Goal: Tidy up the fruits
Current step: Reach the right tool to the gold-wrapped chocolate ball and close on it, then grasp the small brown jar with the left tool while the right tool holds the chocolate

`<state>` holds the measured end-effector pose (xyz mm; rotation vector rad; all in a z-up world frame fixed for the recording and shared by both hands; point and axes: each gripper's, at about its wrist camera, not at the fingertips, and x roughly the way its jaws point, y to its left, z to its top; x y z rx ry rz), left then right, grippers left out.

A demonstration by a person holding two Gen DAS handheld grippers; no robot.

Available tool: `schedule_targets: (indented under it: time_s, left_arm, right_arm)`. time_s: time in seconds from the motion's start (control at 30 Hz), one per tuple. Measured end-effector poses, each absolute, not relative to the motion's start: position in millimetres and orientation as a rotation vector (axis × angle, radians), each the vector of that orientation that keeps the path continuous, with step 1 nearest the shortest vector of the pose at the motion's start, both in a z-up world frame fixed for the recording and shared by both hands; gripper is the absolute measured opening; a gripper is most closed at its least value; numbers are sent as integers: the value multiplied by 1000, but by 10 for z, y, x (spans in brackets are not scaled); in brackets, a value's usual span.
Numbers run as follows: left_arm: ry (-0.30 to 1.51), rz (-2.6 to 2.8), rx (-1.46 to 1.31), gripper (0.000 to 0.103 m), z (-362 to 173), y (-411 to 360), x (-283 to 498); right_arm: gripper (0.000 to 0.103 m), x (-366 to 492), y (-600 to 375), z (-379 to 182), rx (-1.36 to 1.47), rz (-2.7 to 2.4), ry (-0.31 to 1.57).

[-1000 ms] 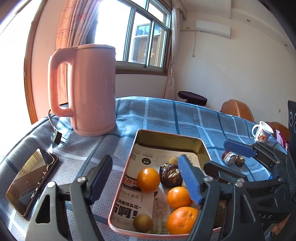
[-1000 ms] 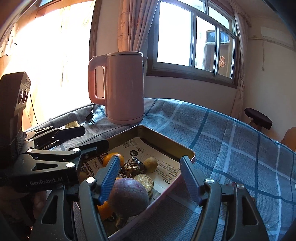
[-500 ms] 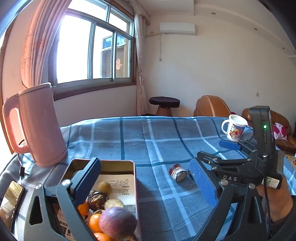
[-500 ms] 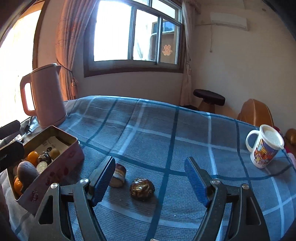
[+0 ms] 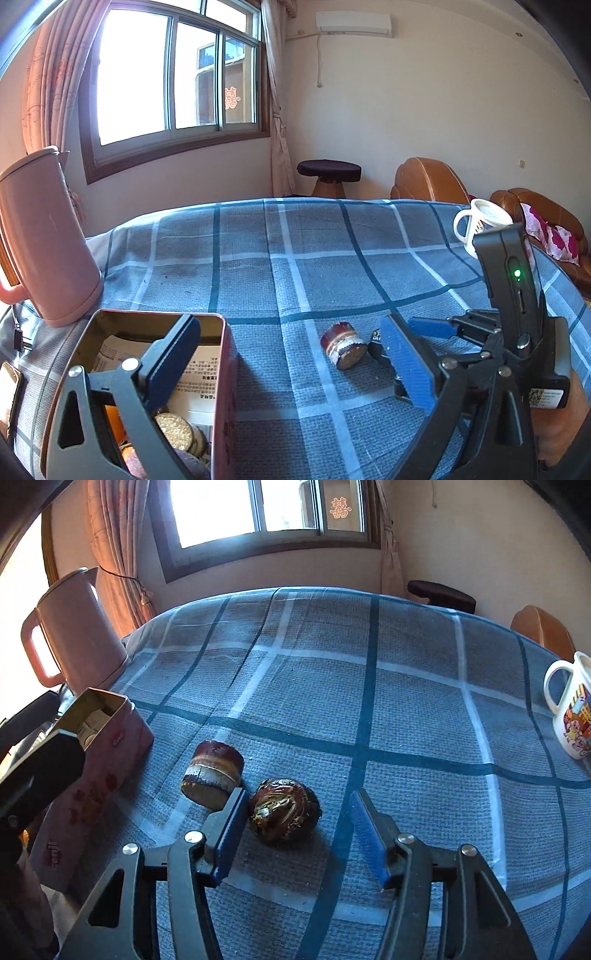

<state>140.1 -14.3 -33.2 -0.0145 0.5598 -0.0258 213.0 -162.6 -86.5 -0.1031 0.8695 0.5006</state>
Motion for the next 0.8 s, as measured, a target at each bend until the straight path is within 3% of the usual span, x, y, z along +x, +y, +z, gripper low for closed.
schedule_targets:
  time_s: [0.07,0.1,0.5,0.8]
  left_arm:
    - [576,-34,-15,100,-348,-170,1429]
    - [581,-42,-11,100,-353,-198,1435]
    - [673,-98,-8,100,-449,-393,1715]
    - [816,-149,-69,80,-799,-420,2072]
  right_arm:
    - [43,2133,-1603,-891,-109,509,887]
    - [41,2111,-1600,-881,-116,504,881]
    - [41,1961,-2131,-673,-21,361,746]
    - [41,1933,-2176,-631,-21,352,719]
